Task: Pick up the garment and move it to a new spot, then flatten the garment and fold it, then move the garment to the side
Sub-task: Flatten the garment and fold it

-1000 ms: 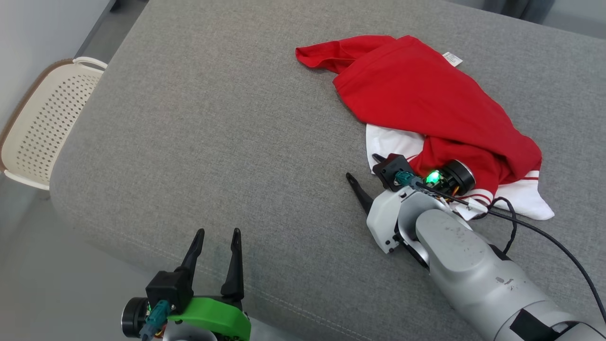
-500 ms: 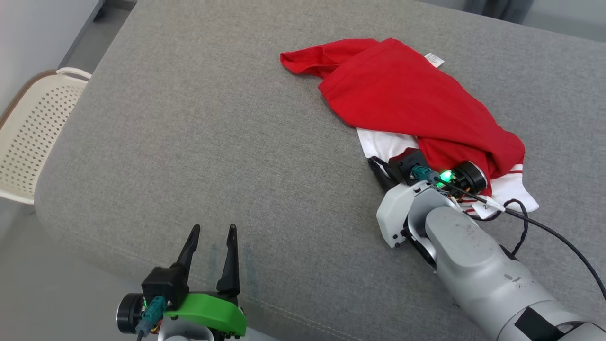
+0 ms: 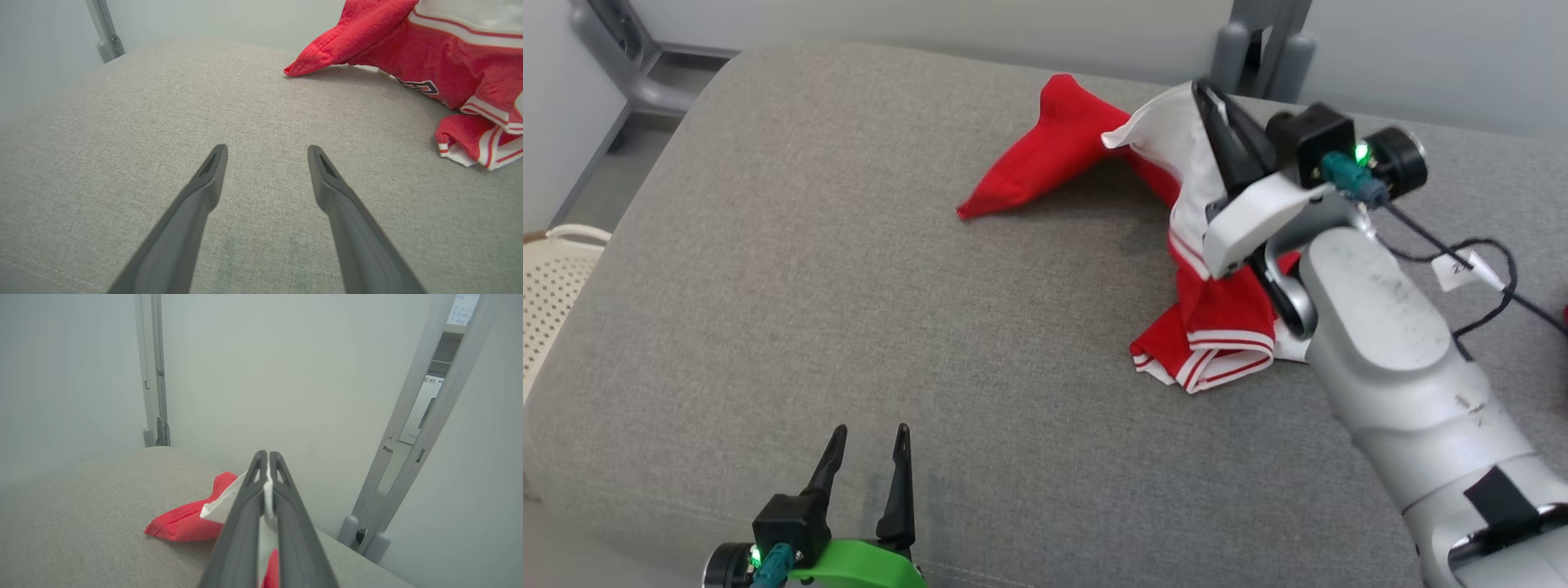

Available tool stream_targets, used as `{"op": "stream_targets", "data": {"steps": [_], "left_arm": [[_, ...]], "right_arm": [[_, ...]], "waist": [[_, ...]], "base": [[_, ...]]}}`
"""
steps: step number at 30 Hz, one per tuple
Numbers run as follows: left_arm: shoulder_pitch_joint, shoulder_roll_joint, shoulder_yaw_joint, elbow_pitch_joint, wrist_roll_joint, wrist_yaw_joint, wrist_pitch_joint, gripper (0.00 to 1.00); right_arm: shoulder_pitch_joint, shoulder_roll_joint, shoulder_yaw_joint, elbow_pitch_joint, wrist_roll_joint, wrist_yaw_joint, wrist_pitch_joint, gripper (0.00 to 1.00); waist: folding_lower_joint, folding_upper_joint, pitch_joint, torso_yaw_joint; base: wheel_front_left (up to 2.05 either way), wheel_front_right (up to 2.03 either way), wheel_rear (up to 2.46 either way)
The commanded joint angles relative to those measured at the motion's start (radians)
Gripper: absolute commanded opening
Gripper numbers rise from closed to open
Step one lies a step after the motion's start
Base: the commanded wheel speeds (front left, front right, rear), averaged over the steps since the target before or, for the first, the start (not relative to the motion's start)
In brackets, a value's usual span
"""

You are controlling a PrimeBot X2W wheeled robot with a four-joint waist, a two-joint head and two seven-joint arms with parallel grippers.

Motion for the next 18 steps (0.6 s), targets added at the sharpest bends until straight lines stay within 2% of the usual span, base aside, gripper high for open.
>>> {"op": "stream_targets", "data": {"steps": [1, 11, 18], "left_arm": [[0.012, 0.003, 0.001, 0.0, 0.003, -0.004, 0.001, 1.0], [0.066, 0.003, -0.034, 0.013, -0.009, -0.009, 0.001, 1.0], [0.055, 0.003, -0.068, 0.02, -0.024, -0.011, 0.001, 1.0]], "right_arm": [[-0.041, -0.013, -0.003, -0.02, -0.017, -0.002, -0.002, 0.0], [-0.251, -0.11, 0.016, -0.019, -0.082, -0.002, -0.002, 0.0], [-0.343, -0.14, 0.049, -0.03, -0.097, -0.002, -0.002, 0.0]], "waist": [[0.0, 0.0, -0.073, -0.064], [0.0, 0.0, -0.141, -0.041], [0.0, 0.0, -0.134, 0.019]], "base": [[0.0, 0.0, 0.0], [0.0, 0.0, 0.0], [0.0, 0.0, 0.0]]}}
